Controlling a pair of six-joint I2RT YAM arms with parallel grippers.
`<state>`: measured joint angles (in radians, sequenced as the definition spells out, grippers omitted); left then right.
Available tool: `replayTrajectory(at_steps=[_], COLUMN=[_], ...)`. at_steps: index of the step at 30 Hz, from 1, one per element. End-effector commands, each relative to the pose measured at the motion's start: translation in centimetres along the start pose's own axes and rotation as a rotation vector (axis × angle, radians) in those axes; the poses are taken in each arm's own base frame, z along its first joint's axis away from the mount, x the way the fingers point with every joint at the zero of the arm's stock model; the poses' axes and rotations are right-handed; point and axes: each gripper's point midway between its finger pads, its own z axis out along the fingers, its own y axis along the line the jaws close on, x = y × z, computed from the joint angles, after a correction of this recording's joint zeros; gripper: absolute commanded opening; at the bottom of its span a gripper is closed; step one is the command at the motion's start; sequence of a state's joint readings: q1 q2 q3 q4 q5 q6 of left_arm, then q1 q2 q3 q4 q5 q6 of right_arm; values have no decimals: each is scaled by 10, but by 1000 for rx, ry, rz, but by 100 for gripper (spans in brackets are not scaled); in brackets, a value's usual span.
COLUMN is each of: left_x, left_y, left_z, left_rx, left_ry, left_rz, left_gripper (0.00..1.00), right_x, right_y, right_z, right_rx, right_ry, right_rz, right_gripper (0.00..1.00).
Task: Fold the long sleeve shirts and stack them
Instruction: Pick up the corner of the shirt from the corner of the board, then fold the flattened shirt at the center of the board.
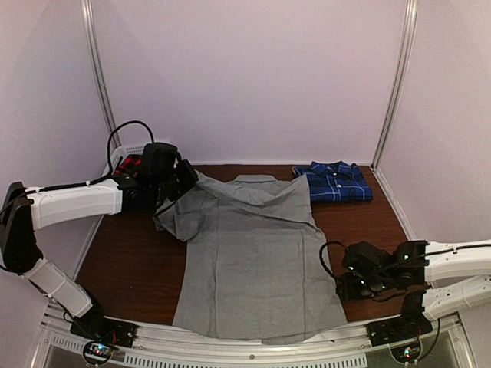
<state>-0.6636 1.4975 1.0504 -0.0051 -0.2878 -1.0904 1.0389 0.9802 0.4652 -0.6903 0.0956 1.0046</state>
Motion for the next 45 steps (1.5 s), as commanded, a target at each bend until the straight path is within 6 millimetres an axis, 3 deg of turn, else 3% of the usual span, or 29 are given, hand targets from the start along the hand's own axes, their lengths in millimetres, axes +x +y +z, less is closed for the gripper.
replayTrajectory(at_steps=[1,9,21,27,35,45], left_x=[-11,-12,-18,-27,-48,-76], left_y=[-10,-13,-23,-31,-66,-98], left_z=[-2,-1,0,-1,0,-1], left_rx=[44,60,84,93,150,179], left_ry=[-52,-58,-76,-104,-138,-205], left_rz=[-1,-4,27,51,144,260], left_gripper=[0,0,0,0,0,0], right_x=[29,62,86,72,46,22], right_y=[-1,-2,16,19,36,79], right_z=[-8,-11,2,-4,-23,-48], right_rx=[-25,32,31,44,-32,-90], right_ry=[71,141,158,93,-17,-109], right_rz=[76,90,122,135,146,32], right_gripper=[39,37,35,21,1,0])
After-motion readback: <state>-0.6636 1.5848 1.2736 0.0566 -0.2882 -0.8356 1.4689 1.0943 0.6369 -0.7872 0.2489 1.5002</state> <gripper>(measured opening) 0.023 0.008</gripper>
